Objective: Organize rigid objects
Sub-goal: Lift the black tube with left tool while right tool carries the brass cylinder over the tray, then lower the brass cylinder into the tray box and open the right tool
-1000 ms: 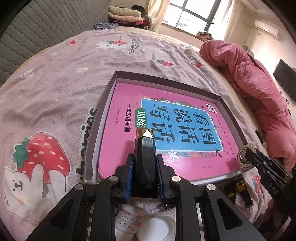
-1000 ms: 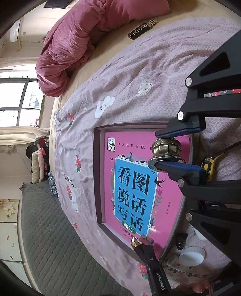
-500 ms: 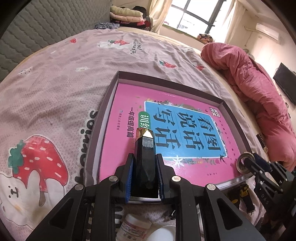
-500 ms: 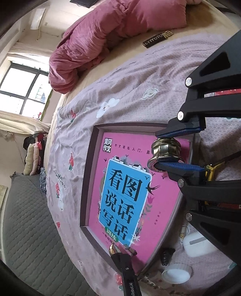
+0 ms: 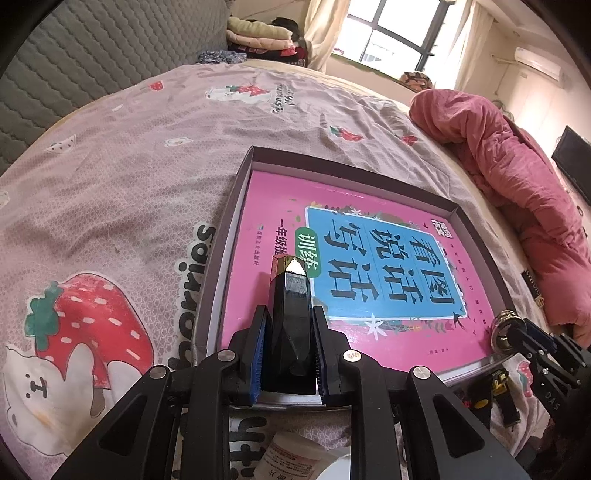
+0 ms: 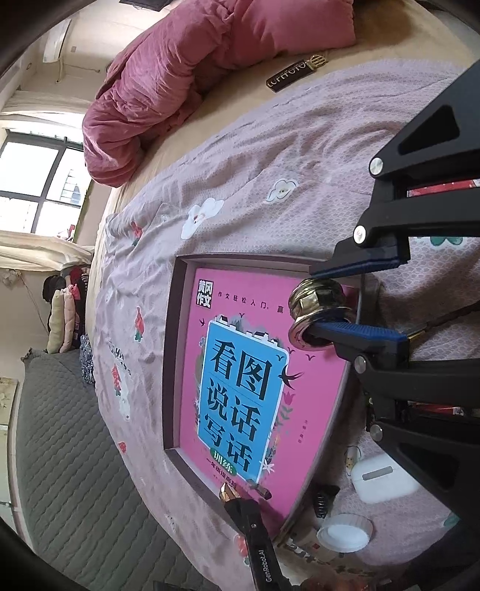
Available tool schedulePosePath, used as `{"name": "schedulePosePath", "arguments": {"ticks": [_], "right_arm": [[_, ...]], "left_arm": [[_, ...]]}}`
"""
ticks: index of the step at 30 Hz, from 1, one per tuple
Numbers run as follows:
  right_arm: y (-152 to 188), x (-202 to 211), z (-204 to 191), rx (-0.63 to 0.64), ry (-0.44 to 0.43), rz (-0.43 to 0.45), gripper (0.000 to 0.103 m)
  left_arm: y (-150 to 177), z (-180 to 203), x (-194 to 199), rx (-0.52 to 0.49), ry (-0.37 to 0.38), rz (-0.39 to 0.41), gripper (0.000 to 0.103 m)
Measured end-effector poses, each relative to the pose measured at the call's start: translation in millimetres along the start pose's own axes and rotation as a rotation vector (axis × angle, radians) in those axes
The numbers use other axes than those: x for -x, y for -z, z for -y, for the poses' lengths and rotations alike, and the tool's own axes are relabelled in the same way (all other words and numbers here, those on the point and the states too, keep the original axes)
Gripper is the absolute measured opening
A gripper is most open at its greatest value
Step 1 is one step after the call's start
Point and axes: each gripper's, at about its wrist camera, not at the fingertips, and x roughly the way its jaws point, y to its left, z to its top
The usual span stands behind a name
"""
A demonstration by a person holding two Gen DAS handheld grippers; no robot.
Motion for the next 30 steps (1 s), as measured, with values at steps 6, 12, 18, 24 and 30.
{"name": "schedulePosePath", "arguments": {"ticks": [6, 12, 18, 24, 30], "right_arm": [[2.3, 5.3, 1.1, -0.020, -0.002, 0.006, 0.024], [2.3, 6.3, -0.4, -0.021, 0.015, 0.006, 0.024], [3.6, 8.8, 4.4, -0.040, 0.044, 0.006, 0.032], [6.0, 8.4, 22.5, -0.141, 0.019, -0.006, 0.032], [6.8, 9.9, 22.9, -0.142, 0.030, -0.003, 0.034]], "left_arm": [[1.1, 0.1, 2.1, 0.003, 0.006, 0.004, 0.022], [1.7, -0.5, 3.5, 0.002, 0.007, 0.005, 0.022], [2.2, -1.0, 5.3, 0.001, 0.007, 0.008, 0.022], [2.3, -2.2, 7.9, 0.007, 0.014, 0.008, 0.022], [3.3, -3.2, 12.0, 0.010, 0.019, 0.013, 0.023]]}}
